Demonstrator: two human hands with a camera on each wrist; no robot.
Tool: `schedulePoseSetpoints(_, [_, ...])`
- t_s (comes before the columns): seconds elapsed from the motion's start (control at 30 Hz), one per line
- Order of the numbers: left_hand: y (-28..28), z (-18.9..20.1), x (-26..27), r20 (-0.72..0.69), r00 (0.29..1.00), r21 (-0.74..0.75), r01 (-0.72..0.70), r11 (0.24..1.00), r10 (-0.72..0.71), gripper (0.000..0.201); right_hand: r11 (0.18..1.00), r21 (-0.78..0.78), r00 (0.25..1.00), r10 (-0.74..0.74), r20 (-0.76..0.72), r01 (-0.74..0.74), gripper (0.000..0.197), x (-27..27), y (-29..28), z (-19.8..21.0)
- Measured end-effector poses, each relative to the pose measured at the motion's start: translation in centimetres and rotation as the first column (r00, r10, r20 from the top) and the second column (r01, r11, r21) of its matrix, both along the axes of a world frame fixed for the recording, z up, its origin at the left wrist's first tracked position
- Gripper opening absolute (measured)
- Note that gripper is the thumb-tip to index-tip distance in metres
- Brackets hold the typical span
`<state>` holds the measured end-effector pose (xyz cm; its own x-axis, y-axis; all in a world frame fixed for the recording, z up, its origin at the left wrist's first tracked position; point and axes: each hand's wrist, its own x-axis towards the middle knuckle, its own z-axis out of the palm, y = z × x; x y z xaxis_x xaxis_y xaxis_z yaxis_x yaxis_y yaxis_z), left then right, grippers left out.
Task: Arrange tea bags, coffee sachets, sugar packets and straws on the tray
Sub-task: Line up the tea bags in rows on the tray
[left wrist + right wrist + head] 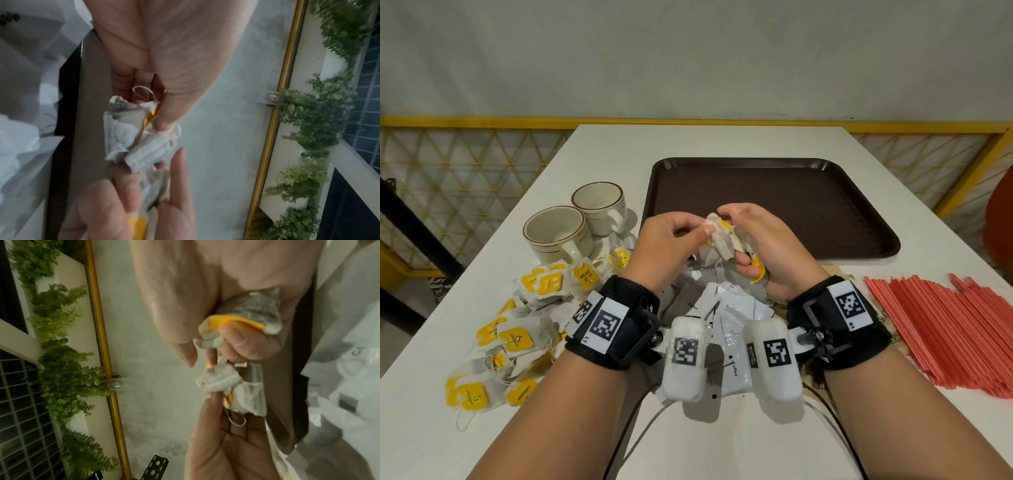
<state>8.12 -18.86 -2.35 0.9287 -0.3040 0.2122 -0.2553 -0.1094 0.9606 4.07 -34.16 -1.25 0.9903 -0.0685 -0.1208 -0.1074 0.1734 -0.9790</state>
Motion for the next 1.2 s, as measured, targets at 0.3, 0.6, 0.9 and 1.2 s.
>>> schedulePoseSetpoints(0.3, [0.76, 0.34, 0.37, 0.012, 1.0, -0.087, 0.028, 0.996, -0.027, 0.021, 0.996, -0.089, 0.993, 0.005, 0.114, 0.006, 0.006, -0.17, -0.48, 0.18])
schedulePoseSetpoints(0.6, [0.09, 0.25, -0.07, -0.008, 1.0, -0.152, -0.009, 0.988, 0.007, 0.012, 0.979, -0.202, 0.98, 0.035, 0.197, 0.006, 0.013, -0.26, 0.25, -0.14])
schedulePoseSetpoints(0.9, [0.42, 0.67, -0.14, -0.035, 0.999, -0.162, 0.001, 0.987, -0.007, 0.015, 0.975, -0.217, 0.981, -0.001, 0.193, 0.044, 0.016, -0.28, -0.01, 0.13])
schedulePoseSetpoints(1.2, [0.98, 0.45, 0.7, 0.037, 0.998, -0.152, -0.034, 0.988, 0.04, 0.03, 0.969, -0.243, 0.982, -0.003, 0.188, 0.049, 0.022, -0.32, -0.62, 0.48])
